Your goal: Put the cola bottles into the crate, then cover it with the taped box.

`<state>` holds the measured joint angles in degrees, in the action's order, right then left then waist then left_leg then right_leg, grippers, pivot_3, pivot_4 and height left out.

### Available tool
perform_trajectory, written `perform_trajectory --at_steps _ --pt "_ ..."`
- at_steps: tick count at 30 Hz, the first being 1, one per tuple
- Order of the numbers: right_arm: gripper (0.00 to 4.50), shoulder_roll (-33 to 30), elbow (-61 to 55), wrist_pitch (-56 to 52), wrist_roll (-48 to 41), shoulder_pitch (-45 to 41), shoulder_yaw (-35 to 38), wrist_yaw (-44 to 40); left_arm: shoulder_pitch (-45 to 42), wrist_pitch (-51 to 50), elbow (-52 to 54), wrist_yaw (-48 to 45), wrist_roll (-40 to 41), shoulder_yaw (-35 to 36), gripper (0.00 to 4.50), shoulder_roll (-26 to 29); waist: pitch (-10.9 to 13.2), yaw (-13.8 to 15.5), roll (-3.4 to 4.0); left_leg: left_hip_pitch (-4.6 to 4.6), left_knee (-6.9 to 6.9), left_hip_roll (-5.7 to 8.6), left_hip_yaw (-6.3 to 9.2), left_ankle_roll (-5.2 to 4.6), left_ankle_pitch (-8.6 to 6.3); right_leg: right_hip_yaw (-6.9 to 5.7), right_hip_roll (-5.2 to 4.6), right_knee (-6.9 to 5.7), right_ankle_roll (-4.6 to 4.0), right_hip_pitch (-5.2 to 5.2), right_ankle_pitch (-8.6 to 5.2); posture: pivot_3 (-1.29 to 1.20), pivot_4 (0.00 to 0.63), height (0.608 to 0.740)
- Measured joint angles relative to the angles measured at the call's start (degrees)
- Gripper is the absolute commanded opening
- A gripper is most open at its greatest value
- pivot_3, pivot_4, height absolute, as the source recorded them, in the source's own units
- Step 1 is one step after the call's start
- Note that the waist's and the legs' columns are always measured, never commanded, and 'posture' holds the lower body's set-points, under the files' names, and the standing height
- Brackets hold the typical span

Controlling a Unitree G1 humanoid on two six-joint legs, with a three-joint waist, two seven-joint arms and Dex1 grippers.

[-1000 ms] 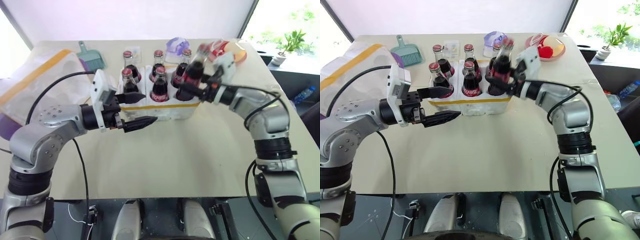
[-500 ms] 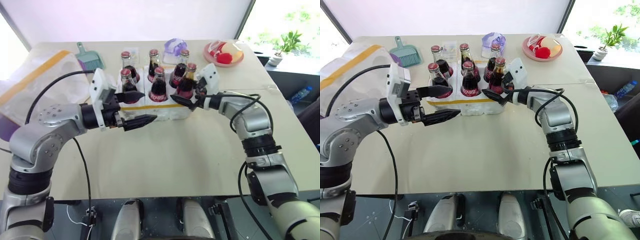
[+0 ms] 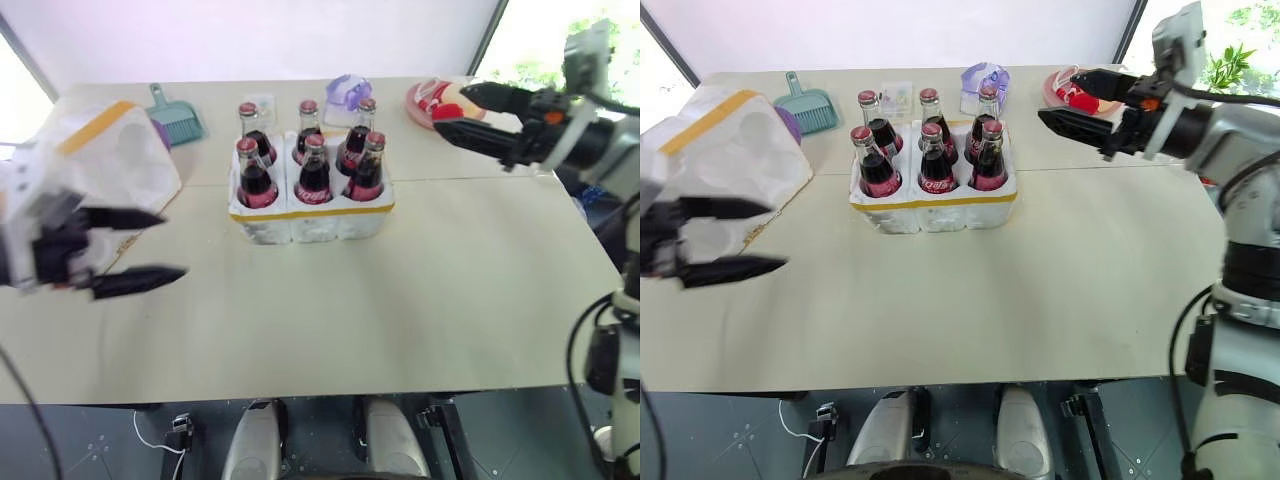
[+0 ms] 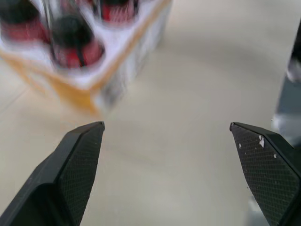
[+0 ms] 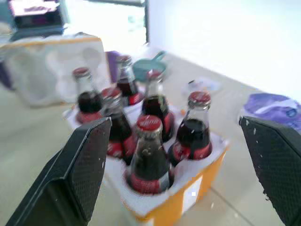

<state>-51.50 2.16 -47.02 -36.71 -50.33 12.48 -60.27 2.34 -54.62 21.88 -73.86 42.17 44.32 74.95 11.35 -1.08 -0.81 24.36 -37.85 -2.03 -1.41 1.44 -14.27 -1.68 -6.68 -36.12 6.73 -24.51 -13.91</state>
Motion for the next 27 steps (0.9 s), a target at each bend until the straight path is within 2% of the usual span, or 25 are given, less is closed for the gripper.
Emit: perform_trajectory --at_steps 2,6,11,16,20,24,27 --pt "4.44 -3.44 -0.31 -0.89 -2.06 0.29 0.02 -5.14 7.09 3.23 -5.48 -6.31 -8.18 5.88 4.5 2.22 0.01 0.13 0.03 0.0 0.02 0.0 -0.01 0.0 0.0 -0.02 0.0 0.0 -0.07 -0.01 -0.04 0.0 0.15 0.736" --pt "4.44 -6.57 -0.71 -0.97 -4.28 1.12 0.31 -11.37 14.6 9.75 -16.24 -15.37 -20.22 13.93 4.5 4.33 0.01 0.11 0.01 0.02 0.01 0.0 -0.04 0.02 -0.01 -0.02 -0.02 0.05 -0.21 -0.02 -0.12 0.0 0.15 0.736" --pt "4.44 -6.66 -0.75 -2.39 -7.03 -0.51 0.37 -12.47 17.49 20.12 -31.18 -17.65 -30.59 14.91 4.5 7.69 0.02 0.06 0.05 0.05 0.06 -0.03 -0.07 0.02 -0.01 -0.01 -0.03 -0.01 -0.22 -0.12 -0.12 0.0 0.15 0.736" --pt "4.44 -6.31 -1.12 -2.59 -7.44 -1.87 0.29 -11.98 10.38 26.41 -47.77 -14.17 -33.47 4.71 4.5 13.24 0.01 0.16 0.02 0.1 0.06 -0.02 -0.13 0.02 -0.01 -0.01 -0.05 0.0 -0.06 -0.15 -0.03 0.0 0.15 0.736" --pt "4.44 -5.8 -1.36 -2.38 -7.35 -1.65 0.27 -11.08 -1.5 30.26 -55.75 -11.4 -32.3 -8.64 4.5 15.38 0.02 0.25 0.03 0.1 0.07 -0.02 -0.15 0.02 -0.01 0.0 -0.05 -0.06 -0.04 -0.17 -0.02 0.0 0.15 0.736" --pt "4.44 -5.05 -2.57 -2.39 -7.42 -1.15 0.35 -9.73 -20.68 33.24 -61.42 -9.55 -34.34 -26.23 4.5 13.14 0.01 0.39 0.02 0.11 0.07 -0.02 -0.16 0.01 -0.01 0.0 -0.03 -0.12 -0.02 -0.18 -0.01 0.0 0.15 0.736" --pt "4.44 -4.89 -3.26 -2.42 -7.43 -0.47 0.53 -9.04 -33.12 35.06 -66.75 -9.27 -39.09 -35.91 4.5 9.36 -0.01 0.47 -0.02 0.12 0.02 -0.01 -0.16 0.01 0.0 0.0 -0.02 -0.16 0.0 -0.17 0.0 0.0 0.15 0.736"
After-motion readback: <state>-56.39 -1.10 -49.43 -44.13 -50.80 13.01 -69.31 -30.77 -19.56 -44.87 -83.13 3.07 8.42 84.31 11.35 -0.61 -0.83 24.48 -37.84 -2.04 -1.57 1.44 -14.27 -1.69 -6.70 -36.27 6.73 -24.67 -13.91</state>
